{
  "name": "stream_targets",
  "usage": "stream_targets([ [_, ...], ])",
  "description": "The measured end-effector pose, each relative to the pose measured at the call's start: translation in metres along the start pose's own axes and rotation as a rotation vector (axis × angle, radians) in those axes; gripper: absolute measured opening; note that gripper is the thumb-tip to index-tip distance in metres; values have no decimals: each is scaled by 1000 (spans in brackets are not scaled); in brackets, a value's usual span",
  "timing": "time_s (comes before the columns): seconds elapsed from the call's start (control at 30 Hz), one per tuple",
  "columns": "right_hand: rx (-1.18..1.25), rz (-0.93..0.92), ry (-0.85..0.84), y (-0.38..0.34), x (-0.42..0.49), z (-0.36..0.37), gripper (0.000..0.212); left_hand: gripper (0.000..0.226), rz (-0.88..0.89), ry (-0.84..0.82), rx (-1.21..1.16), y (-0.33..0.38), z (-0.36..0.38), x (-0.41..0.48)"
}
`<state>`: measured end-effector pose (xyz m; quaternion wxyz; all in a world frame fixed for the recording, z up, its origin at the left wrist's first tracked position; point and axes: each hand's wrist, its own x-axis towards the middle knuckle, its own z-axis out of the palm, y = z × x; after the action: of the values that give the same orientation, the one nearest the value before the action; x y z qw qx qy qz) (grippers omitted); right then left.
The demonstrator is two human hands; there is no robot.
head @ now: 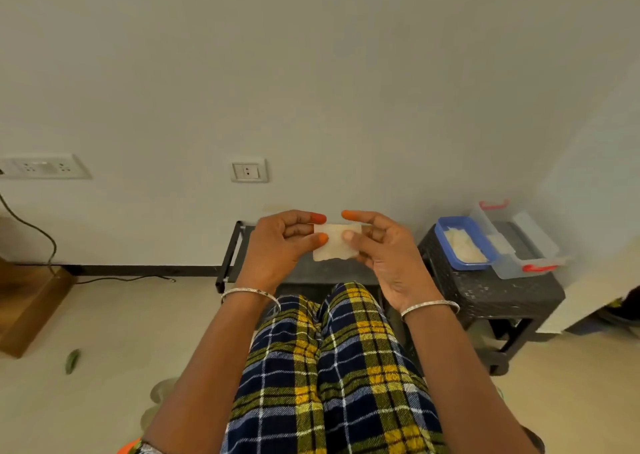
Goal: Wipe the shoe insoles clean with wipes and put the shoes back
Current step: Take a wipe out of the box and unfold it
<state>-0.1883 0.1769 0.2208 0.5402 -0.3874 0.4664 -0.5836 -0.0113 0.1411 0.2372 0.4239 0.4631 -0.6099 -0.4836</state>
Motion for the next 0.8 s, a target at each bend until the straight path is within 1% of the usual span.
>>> stream_targets([
  [0.07,-155,-86,35,-5,-7,-2,28,27,58,36,98,5,5,-7],
  [0.2,-380,-151,73,-14,-14,-3,32,22,131,99,239,10,7,-13],
  [0.33,-633,-255,98,-22,-17,0,16,13,206,122,362,11,1,-16],
  [0.4,-676,-275,90,-24,-17,1,8,10,221,94,389,7,-4,-15],
  [0.43,-636,-254,75,-26,-18,2,6,11,205,58,358,5,-7,-14],
  [0.47,-542,-201,51,-28,-18,3,6,13,165,6,275,3,-10,-14],
  [0.53,-297,-60,-14,-28,-17,5,14,16,59,-84,53,2,-13,-16],
  [0.57,-197,3,-40,-27,-17,7,16,18,17,-103,-35,3,-13,-18],
  [0.67,-7,132,-64,-22,-16,15,18,22,-94,-76,-208,3,-14,-24],
  [0.73,74,172,-85,-17,-13,19,29,23,-145,-25,-259,-1,-17,-25],
  [0.8,91,178,-98,-13,-10,23,40,23,-188,19,-288,-6,-24,-25],
])
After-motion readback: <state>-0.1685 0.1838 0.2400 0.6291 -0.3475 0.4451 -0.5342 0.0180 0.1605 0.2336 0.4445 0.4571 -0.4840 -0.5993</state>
